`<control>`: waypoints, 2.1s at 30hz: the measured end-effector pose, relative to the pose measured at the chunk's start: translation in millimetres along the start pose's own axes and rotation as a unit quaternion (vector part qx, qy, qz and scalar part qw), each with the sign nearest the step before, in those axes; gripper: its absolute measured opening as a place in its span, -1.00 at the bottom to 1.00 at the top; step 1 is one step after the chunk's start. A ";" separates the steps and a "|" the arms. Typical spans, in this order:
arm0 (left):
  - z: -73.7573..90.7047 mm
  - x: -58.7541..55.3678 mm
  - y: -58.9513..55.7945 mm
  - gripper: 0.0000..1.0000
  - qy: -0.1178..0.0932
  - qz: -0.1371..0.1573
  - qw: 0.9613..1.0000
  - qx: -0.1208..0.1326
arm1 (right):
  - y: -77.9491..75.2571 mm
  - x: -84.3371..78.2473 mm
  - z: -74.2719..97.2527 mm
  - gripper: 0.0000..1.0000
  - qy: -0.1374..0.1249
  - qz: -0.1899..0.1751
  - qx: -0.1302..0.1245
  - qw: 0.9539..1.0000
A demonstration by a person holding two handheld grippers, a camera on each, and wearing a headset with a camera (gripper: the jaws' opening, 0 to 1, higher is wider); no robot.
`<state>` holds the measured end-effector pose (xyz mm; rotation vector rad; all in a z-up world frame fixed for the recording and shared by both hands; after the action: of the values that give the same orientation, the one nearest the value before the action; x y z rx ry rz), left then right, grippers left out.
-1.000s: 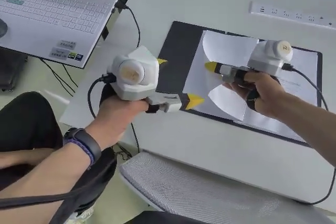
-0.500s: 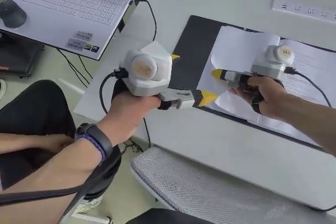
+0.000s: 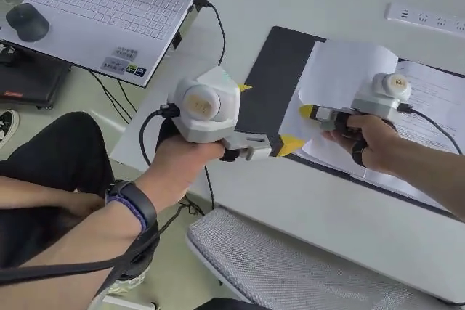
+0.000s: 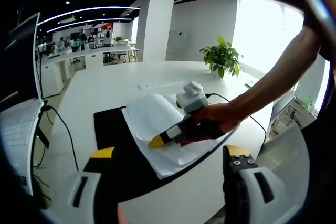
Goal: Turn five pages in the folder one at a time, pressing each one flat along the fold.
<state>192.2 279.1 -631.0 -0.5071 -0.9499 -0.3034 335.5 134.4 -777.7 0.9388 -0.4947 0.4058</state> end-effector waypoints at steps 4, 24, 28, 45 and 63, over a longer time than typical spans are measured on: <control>-0.6 -0.1 -2.2 0.63 0.002 -0.001 1.000 -0.001 | 2.6 -1.0 1.5 -0.99 -0.002 -0.001 -0.001 1.000; -22.3 -12.5 -11.1 0.53 0.014 0.007 1.000 -0.007 | 20.2 9.3 21.8 -0.61 -0.018 0.012 0.020 1.000; -30.4 -14.3 -11.8 0.47 0.024 0.000 1.000 -0.011 | 20.4 17.7 32.8 -0.56 -0.032 0.018 0.026 0.999; -66.0 -25.6 4.2 -0.20 0.057 -0.010 0.998 0.007 | 32.6 35.7 87.9 -0.49 -0.073 0.059 0.025 0.995; -105.4 -60.1 12.5 -0.43 0.116 -0.017 0.993 0.012 | -1.4 29.8 135.8 -0.51 -0.085 0.065 0.009 0.994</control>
<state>237.9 234.7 -735.0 -0.4230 -0.7355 -0.3734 330.1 23.1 -694.5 0.9666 -0.7112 0.4505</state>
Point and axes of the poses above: the centre of the closed fingertips' face, and the gripper's own axes: z roughly backward along the fingers, y roughly to its left, x roughly out of its top, the point moved 9 cm from there along z, roughly backward along the fingers, and after that the axes turned 8 degrees about z, right-handed, at the moved point
